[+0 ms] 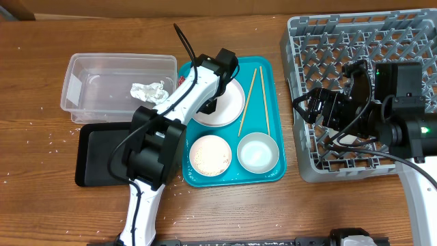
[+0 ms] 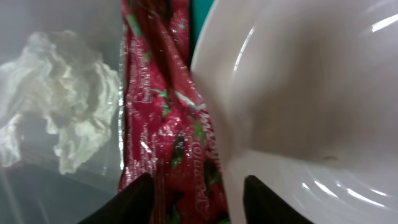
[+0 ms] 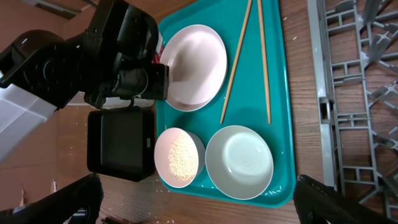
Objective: Sort waste into correct bins and load items into the dishwasher
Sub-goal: 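Grasp the red wrapper on the plate with the left gripper, then drop the red wrapper into the clear bin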
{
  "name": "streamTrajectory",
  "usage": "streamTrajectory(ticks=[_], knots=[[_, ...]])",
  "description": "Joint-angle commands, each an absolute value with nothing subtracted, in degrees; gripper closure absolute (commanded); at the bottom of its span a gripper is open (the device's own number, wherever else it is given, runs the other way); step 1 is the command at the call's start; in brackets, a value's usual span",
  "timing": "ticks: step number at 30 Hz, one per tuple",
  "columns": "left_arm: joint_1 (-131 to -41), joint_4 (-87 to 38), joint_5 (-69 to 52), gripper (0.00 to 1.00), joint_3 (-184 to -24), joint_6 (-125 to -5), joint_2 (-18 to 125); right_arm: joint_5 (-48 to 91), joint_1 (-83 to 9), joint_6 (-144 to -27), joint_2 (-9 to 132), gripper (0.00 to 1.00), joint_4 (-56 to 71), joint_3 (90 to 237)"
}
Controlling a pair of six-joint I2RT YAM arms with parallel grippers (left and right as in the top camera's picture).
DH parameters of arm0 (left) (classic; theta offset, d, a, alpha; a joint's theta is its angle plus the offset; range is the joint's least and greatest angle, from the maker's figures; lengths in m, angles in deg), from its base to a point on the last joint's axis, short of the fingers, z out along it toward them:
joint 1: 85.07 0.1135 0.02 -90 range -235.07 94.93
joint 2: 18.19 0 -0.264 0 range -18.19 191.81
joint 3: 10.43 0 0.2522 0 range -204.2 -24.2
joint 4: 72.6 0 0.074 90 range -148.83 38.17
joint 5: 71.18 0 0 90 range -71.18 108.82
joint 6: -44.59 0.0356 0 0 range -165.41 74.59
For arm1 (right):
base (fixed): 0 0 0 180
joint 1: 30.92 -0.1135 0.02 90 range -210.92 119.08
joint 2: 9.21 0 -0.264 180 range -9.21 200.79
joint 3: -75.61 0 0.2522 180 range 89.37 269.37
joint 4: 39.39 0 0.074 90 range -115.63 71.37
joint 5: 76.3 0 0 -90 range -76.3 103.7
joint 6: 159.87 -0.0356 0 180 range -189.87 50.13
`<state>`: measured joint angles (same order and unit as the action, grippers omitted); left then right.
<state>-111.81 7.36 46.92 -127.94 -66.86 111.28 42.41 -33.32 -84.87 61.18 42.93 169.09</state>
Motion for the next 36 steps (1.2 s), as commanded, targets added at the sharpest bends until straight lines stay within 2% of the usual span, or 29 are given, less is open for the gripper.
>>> streamTrajectory(ticks=[1, 3, 4, 8, 18, 27, 28, 29, 30, 32, 36], knots=[[-111.6, 7.4, 50.4, 0.75, -128.0, -68.8, 111.8, 42.9, -33.6, -84.8, 61.0, 0.00, 42.8, 170.3], [-111.6, 7.6, 50.4, 0.94, -128.3, -68.8, 111.5, 42.9, -33.6, -84.8, 61.0, 0.00, 42.8, 170.3], [-111.7, 8.0, 50.4, 0.96, -128.6, -68.8, 111.4, 42.9, -33.6, -84.8, 61.0, 0.00, 42.8, 170.3], [-111.7, 11.8, 49.2, 0.96, -132.4, -71.2, 110.1, 42.9, -33.6, -84.8, 61.0, 0.00, 42.8, 170.3], [-108.9, 15.5, 34.4, 0.96, -141.4, -71.2, 99.1, 42.9, -33.6, -84.8, 61.0, 0.00, 42.8, 170.3], [-95.2, 19.4, 33.0, 0.96, -139.4, -74.2, 97.5, 42.9, -33.6, -84.8, 61.0, 0.00, 42.8, 170.3], [-93.5, 19.1, 31.3, 0.91, -138.5, -74.1, 98.1, 42.9, -33.6, -84.9, 61.0, 0.00, 42.8, 170.3], [-92.0, 18.6, 29.5, 0.69, -137.4, -73.9, 98.6, 42.9, -33.6, -84.9, 61.0, 0.00, 42.8, 170.3], [-90.6, 17.7, 26.9, 0.32, -136.2, -72.3, 99.2, 42.9, -33.6, -84.8, 61.0, 0.00, 42.8, 170.3], [-89.0, 16.8, 21.6, 0.23, -135.2, -67.5, 99.6, 42.9, -33.6, -84.8, 61.0, 0.00, 42.8, 170.3], [-88.5, 16.6, 17.6, 0.21, -135.6, -61.6, 97.4, 42.9, -33.6, -84.8, 61.0, 0.00, 42.6, 170.3]])
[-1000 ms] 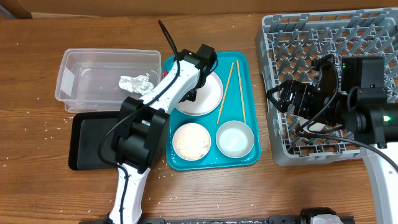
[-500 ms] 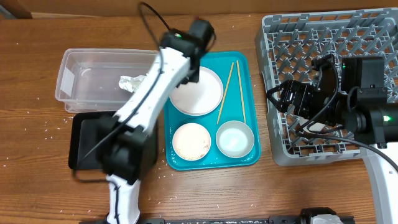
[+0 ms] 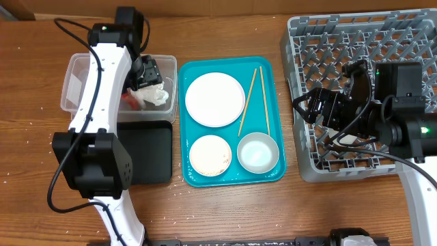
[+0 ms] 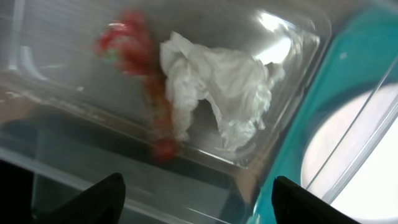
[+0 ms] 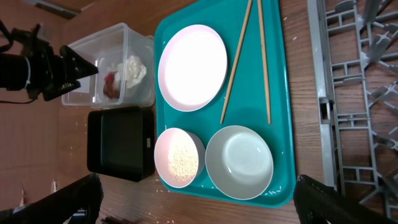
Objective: Sort waste into correct bins and load items into the dishwasher
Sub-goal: 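Drop the red wrapper into the clear bin, then grasp the pink bowl of rice with the left gripper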
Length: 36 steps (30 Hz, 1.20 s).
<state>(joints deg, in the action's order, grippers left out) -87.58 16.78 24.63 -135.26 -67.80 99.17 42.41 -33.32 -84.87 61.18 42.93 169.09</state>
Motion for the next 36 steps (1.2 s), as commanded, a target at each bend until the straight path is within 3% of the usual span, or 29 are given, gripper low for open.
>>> streamTrajectory(ticks=[1, 8, 12, 16, 25, 36], knots=[[-88.9, 16.7, 17.3, 0.20, -135.6, -61.6, 96.2, 42.7, -33.6, -84.8, 61.0, 0.00, 42.6, 170.3], [-94.9, 21.2, 13.2, 0.19, -135.6, -61.7, 86.6, 37.6, -33.6, -84.9, 61.0, 0.00, 42.6, 170.3], [-101.5, 26.2, 13.7, 0.34, -135.5, -61.7, 85.4, 35.1, -33.5, -84.9, 61.0, 0.00, 42.7, 170.3], [-109.3, 25.9, 16.4, 0.33, -130.6, -68.0, 85.5, 34.7, -33.5, -84.9, 61.0, 0.00, 42.7, 170.3], [-121.6, 8.9, 15.0, 0.43, -109.4, -84.0, 85.5, 34.7, -33.5, -84.9, 61.0, 0.00, 43.3, 170.3], [-120.8, -14.9, 14.8, 0.57, -92.2, -91.7, 85.6, 34.7, -33.5, -84.9, 61.0, 0.00, 44.2, 170.3]])
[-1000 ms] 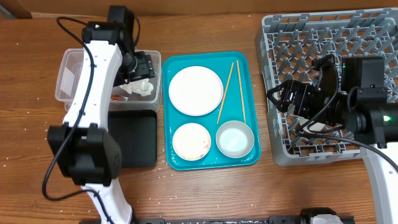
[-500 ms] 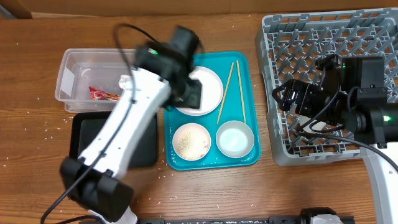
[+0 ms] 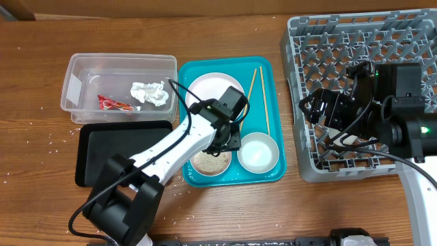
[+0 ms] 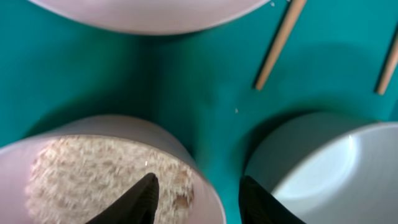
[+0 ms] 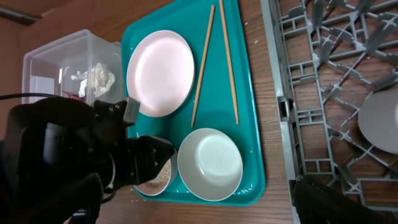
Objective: Sort waste into correct bins and load items into the dishwasher
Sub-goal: 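Grasp the pink bowl of rice with the left gripper, then tip the pink bowl to pour rice onto the black tray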
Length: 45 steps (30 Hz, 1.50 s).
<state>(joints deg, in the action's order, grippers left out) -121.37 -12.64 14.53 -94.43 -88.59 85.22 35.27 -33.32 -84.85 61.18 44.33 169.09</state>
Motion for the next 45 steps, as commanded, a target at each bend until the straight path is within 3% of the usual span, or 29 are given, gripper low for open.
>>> streamTrajectory(ticks=[1, 6, 10, 15, 17, 26, 31, 37, 43, 45], knots=[[-120.7, -15.4, 14.7, 0.59, -91.9, -91.7, 85.6, 34.7, -33.5, -84.9, 61.0, 0.00, 44.2, 170.3], [-121.0, -15.2, 14.8, 0.67, -91.8, -91.7, 85.6, 34.7, -33.5, -84.9, 61.0, 0.00, 44.7, 170.3], [-121.5, -12.2, 17.3, 0.82, -91.7, -91.5, 86.6, 34.7, -33.5, -84.9, 61.0, 0.00, 45.3, 170.3], [-121.3, -11.9, 18.0, 0.84, -91.7, -89.0, 88.2, 34.7, -33.5, -84.9, 61.0, 0.00, 45.7, 170.3], [-121.5, -12.8, 17.1, 0.95, -91.7, -86.8, 88.2, 34.7, -33.5, -84.9, 61.0, 0.00, 45.7, 170.3], [-120.9, -4.5, 14.7, 0.96, -99.7, -80.1, 81.4, 34.7, -33.5, -84.9, 61.0, 0.00, 45.7, 170.3], [-115.0, 0.8, 11.7, 0.96, -101.4, -77.0, 71.0, 34.7, -33.5, -84.9, 61.0, 0.00, 45.7, 170.3], [-97.5, 5.8, -5.9, 0.96, -100.4, -65.8, 63.0, 34.7, -33.5, -84.9, 61.0, 0.00, 45.7, 170.3], [-78.2, 5.6, -38.8, 0.96, -90.3, -46.7, 64.0, 34.7, -33.5, -84.9, 61.0, 0.00, 45.7, 170.3], [-74.1, 5.5, -44.7, 0.96, -86.7, -41.3, 65.1, 34.7, -33.5, -84.9, 61.0, 0.00, 45.7, 170.3]])
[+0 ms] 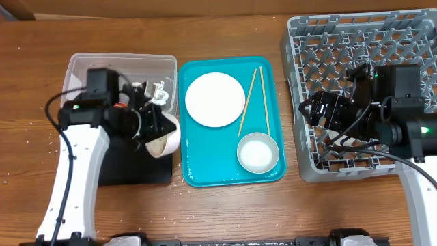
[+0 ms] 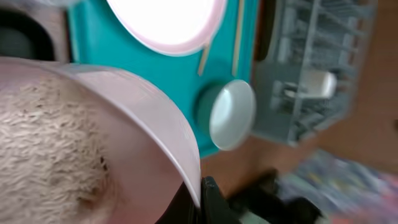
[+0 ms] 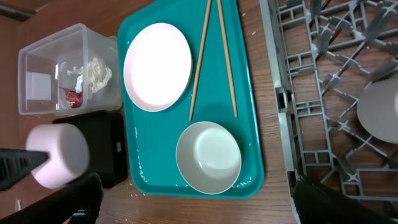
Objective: Sort waste into correct bins and load items into the dishwasher
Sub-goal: 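Tip the pink bowl to pour rice onto the black tray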
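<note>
A pink bowl [image 1: 166, 141] holding rice [image 2: 43, 155] hangs tilted on its side above the black bin [image 1: 119, 171]. My left gripper [image 1: 151, 128] is shut on its rim, as the left wrist view [image 2: 200, 190] shows close up. On the teal tray [image 1: 198, 174] lie a white plate [image 1: 215, 99], two chopsticks [image 1: 250, 99] and a pale green bowl [image 1: 258, 152]. The clear bin [image 1: 82, 72] holds a crumpled tissue [image 1: 151, 92] and a red wrapper [image 3: 73, 96]. My right gripper [image 3: 202, 211] stands open over the left edge of the grey dish rack [image 1: 362, 41].
A white dish [image 3: 380, 106] sits in the rack at the right. Loose rice grains are scattered on the wooden table [image 1: 225, 212] and along the tray's front edge.
The left gripper stood at the rice bowl on the tray; now it holds that bowl by the rim, tilted, over the black bin. The right arm has barely moved.
The left gripper was first at a red wrapper beside the plate on the tray. Then it was open over the clear bin with the wrapper inside. Then it was at the rice bowl's rim, and now the bowl is off the tray, over the black bin.
</note>
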{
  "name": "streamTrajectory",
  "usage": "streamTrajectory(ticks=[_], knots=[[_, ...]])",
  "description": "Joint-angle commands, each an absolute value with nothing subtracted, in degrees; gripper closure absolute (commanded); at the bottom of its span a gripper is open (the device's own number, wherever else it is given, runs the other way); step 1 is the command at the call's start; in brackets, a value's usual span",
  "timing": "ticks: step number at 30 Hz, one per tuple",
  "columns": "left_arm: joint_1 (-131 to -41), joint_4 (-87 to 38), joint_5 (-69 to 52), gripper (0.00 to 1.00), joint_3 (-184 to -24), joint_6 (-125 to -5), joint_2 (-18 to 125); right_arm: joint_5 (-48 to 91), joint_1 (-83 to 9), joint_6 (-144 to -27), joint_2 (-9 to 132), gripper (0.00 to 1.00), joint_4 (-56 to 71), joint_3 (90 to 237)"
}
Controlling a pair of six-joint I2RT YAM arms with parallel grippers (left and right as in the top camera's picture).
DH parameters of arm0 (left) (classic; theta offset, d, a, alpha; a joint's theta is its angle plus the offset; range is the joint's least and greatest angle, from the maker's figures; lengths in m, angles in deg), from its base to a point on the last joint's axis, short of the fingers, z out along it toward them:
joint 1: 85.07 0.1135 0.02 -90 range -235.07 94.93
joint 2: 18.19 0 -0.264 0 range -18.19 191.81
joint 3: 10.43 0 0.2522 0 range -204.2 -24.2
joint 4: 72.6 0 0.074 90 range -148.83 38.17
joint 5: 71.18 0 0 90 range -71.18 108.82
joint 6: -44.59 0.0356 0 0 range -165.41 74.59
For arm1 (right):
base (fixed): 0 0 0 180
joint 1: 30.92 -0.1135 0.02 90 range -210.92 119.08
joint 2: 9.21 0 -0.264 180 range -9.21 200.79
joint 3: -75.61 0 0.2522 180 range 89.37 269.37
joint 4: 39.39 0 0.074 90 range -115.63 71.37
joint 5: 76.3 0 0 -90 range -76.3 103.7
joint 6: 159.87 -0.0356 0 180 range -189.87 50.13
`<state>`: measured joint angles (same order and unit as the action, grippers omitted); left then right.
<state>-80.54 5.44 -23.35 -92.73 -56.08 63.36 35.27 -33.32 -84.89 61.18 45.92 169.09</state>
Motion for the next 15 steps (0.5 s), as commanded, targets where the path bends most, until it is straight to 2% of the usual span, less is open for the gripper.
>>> streamTrajectory(ticks=[1, 5, 9, 13, 15], knots=[[-72.2, 5.4, -48.0, 0.96, -85.0, -38.9, 65.8, 34.7, -33.5, -84.9, 61.0, 0.00, 45.7, 170.3], [-66.0, 5.7, -57.4, 0.96, -81.6, -30.1, 69.3, 34.8, -33.5, -84.9, 61.0, 0.00, 45.7, 170.3], [-62.7, 5.9, -58.0, 0.94, -80.0, -27.6, 72.9, 34.7, -33.5, -84.9, 61.0, 0.00, 45.9, 170.3], [-62.0, 8.5, -64.1, 0.94, -79.8, -24.2, 75.9, 34.7, -33.5, -84.9, 61.0, 0.00, 45.9, 170.3], [-61.8, 5.1, -60.4, 0.93, -79.8, -25.9, 77.0, 34.7, -33.5, -84.9, 61.0, 0.00, 45.9, 170.3]])
